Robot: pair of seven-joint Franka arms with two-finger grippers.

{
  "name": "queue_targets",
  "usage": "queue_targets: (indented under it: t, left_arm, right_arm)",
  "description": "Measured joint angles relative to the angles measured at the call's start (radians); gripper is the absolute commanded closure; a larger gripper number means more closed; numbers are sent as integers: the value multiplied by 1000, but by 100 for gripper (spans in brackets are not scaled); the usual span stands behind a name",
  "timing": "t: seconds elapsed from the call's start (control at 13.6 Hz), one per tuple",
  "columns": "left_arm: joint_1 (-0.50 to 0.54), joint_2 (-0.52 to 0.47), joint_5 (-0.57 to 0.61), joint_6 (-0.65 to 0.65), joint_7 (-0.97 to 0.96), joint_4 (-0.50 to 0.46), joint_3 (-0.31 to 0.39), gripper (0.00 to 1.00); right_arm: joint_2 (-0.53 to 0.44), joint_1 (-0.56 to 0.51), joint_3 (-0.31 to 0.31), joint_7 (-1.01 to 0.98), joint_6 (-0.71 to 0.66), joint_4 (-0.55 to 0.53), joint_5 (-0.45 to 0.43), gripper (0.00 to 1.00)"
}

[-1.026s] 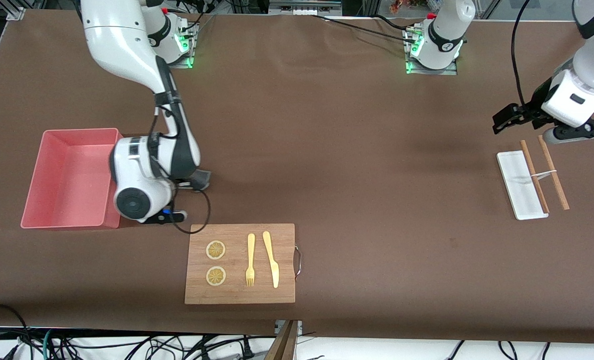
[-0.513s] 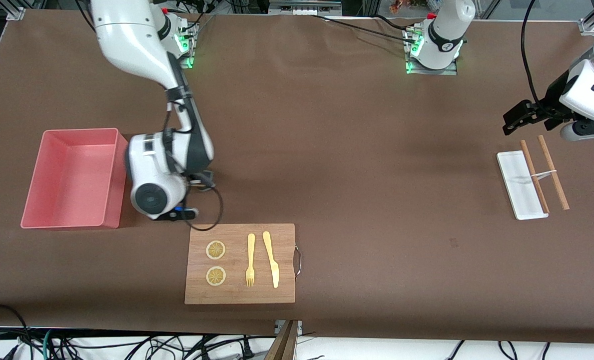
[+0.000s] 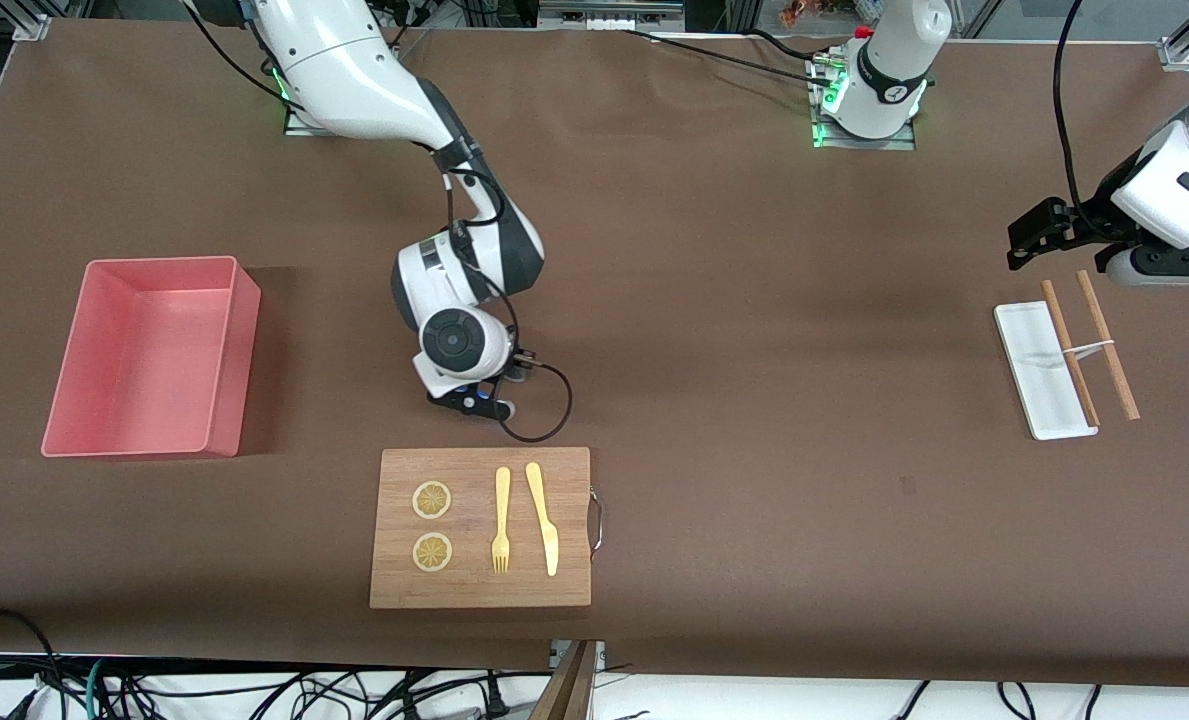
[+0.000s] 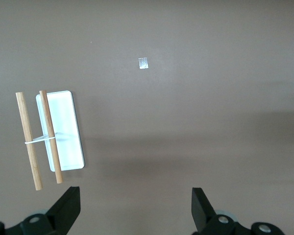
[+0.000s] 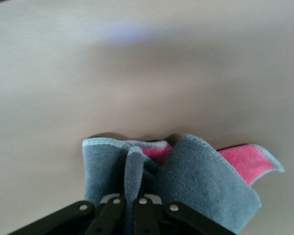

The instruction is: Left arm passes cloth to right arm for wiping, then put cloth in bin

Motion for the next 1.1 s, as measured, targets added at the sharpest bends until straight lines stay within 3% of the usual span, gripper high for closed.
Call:
queue_targets:
  t: [0.66,1.1]
  left_arm:
    - [14,26,0,-28,26,68,11,0]
    - [14,34,0,-29,27,77,11,0]
  right_arm:
    - [-2,1,189,351,223,50,120,100]
    - [3,-16,174,260,176,12,138,100]
